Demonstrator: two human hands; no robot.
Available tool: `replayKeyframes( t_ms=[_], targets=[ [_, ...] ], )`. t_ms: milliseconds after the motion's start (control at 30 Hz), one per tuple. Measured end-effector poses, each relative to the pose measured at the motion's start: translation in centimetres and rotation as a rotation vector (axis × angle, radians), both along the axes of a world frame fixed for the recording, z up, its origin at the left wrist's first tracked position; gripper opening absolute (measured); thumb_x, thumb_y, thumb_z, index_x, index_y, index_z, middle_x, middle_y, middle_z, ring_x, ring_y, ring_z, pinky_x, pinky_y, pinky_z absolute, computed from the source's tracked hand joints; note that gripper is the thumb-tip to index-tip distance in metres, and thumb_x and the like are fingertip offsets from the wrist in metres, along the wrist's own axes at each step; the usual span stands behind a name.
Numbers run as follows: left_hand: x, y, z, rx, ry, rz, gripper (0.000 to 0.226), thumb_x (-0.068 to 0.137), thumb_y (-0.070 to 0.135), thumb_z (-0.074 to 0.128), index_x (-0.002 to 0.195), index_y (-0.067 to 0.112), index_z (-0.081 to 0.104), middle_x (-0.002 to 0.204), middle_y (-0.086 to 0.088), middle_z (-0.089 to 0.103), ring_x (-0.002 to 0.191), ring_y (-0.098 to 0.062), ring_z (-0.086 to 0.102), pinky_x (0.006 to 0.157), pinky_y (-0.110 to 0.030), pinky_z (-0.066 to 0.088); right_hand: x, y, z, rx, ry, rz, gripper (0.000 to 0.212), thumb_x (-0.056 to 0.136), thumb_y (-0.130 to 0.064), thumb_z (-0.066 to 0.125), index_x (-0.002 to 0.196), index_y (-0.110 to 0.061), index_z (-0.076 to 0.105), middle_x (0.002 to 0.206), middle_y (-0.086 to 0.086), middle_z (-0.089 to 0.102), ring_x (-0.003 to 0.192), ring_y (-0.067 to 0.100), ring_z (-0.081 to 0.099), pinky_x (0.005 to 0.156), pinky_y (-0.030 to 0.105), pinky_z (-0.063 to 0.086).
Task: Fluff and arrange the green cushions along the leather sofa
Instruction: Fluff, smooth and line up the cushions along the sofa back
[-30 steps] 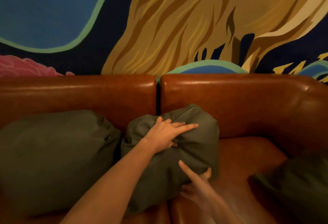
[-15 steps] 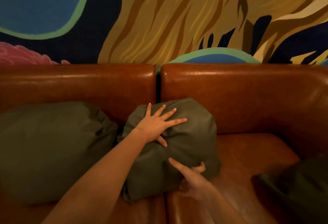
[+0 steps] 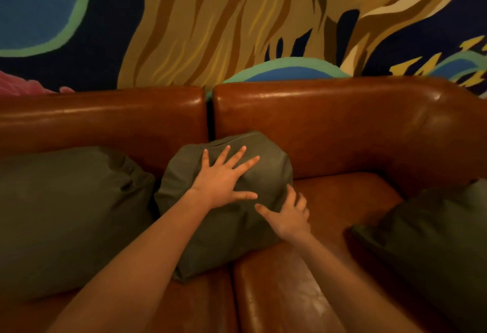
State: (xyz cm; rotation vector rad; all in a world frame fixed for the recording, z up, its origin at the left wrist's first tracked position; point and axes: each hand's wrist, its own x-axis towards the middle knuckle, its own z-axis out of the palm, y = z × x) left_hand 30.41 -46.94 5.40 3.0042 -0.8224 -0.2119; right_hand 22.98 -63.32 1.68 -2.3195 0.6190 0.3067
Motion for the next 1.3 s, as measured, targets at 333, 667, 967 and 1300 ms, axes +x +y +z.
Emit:
replayKeyframes(
  t_ms=[333, 667, 967, 1300],
  targets=[
    [-4.3, -12.8, 3.0, -0.078, 0.066, -0.103, 0.089, 0.068, 0.088, 0.019, 0.144, 0.051, -0.009, 0.159, 0.008, -0.011, 0.147, -0.025, -0.010, 0.111, -0.065, -0.004, -7.1, -14.8, 5.2, -0.402, -0.037, 0.018, 0.095, 0.077, -0.081, 0.040, 0.153, -0.038, 0.003, 0.162, 0.001, -0.012, 0.147, 0.026, -0.017, 0.118, 0.052, -0.001],
    [-11.9, -30.2, 3.9, -0.108, 0.154, -0.301, 0.101, 0.059, 0.094, 0.027, 0.144, 0.052, -0.009, 0.160, 0.009, -0.008, 0.147, -0.025, -0.006, 0.111, -0.064, 0.004, -23.1, -31.7, 8.1, -0.449, 0.140, -0.332, 0.111, 0.067, -0.085, 0.051, 0.153, -0.038, -0.001, 0.161, 0.003, -0.016, 0.147, 0.029, -0.017, 0.115, 0.058, -0.004],
    [-12.3, -41.2, 0.8, -0.105, 0.266, -0.286, 0.128, 0.046, 0.084, 0.064, 0.136, 0.058, -0.022, 0.158, 0.004, -0.022, 0.146, -0.035, -0.008, 0.106, -0.071, 0.017, -28.0, -43.6, 5.4, -0.397, 0.262, -0.421, 0.133, 0.054, -0.083, 0.064, 0.149, -0.040, -0.018, 0.159, 0.005, -0.023, 0.146, 0.033, -0.018, 0.113, 0.065, 0.001],
    [-7.8, -47.6, -2.5, -0.238, 0.357, -0.150, 0.147, 0.040, 0.062, 0.085, 0.134, 0.056, -0.028, 0.156, -0.004, -0.026, 0.144, -0.041, -0.008, 0.113, -0.062, 0.016, -23.6, -50.2, 1.4, -0.220, 0.182, -0.337, 0.147, 0.046, -0.071, 0.080, 0.135, -0.052, -0.036, 0.153, 0.004, -0.036, 0.146, 0.041, -0.007, 0.110, 0.067, 0.020]
  ],
)
